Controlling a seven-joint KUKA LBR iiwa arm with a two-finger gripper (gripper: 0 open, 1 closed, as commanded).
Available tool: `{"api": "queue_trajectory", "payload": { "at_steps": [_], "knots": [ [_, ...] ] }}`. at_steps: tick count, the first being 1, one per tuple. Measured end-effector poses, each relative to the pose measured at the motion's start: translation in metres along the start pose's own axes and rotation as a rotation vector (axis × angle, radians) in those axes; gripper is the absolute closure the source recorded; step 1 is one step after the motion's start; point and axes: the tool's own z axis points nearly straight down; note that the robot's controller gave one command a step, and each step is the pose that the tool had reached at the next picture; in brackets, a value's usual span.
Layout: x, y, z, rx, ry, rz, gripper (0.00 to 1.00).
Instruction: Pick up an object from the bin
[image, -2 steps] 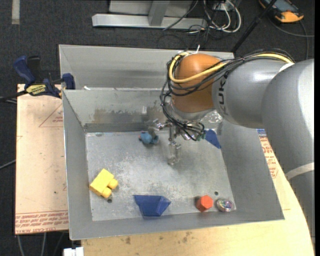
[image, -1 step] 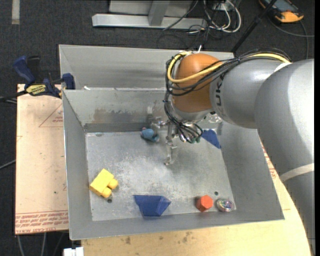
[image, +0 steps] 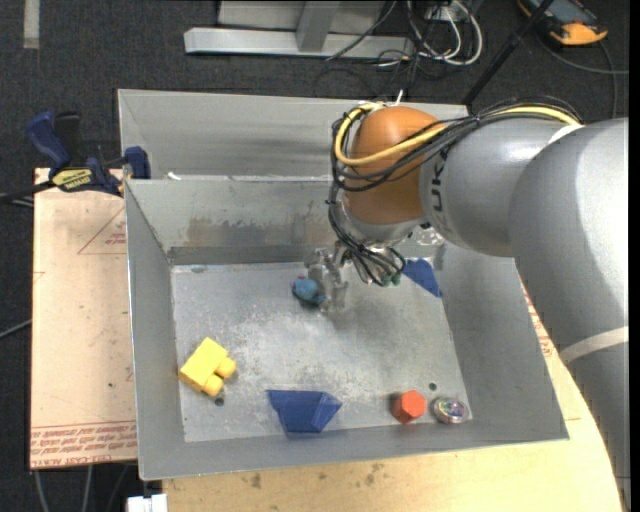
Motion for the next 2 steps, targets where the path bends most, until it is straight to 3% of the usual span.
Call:
{"api": "queue_trajectory", "payload": {
  "at_steps": [2],
  "knots": [
    [-0.003,0.0,-0.03,0.001,0.0,-0.001,1.0]
  ]
}}
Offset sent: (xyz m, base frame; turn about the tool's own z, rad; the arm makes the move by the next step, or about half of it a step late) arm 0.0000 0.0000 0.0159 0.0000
